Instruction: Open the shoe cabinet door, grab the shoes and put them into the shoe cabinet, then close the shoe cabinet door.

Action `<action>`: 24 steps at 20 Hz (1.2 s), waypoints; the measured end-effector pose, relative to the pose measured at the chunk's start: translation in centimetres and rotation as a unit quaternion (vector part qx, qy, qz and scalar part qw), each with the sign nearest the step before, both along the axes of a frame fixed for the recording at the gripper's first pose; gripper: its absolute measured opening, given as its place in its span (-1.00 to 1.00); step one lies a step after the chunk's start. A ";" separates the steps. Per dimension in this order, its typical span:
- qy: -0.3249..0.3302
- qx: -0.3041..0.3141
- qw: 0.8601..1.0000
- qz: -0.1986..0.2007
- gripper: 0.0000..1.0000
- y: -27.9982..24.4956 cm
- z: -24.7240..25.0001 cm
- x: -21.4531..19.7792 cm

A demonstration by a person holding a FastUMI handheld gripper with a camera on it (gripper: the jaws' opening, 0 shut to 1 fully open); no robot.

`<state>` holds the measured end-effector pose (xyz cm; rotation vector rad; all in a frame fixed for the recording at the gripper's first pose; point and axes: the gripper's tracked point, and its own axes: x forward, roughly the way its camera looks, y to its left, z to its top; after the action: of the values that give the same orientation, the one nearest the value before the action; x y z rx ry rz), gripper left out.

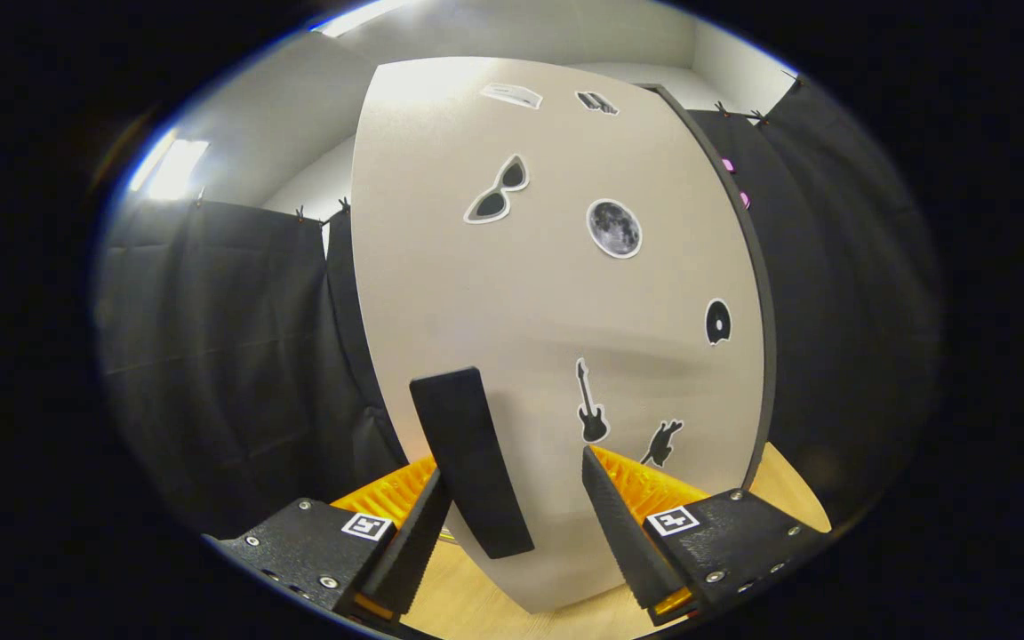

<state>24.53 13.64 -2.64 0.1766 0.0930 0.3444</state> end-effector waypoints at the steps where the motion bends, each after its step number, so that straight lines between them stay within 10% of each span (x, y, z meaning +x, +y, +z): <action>1: -0.004 -0.008 1.000 -0.001 0.75 0.1 0.1 0.4; 24: -0.044 -0.102 0.993 -0.049 0.80 0.6 0.1 2.5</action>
<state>26.99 14.22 -2.52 -0.0369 0.0315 0.2419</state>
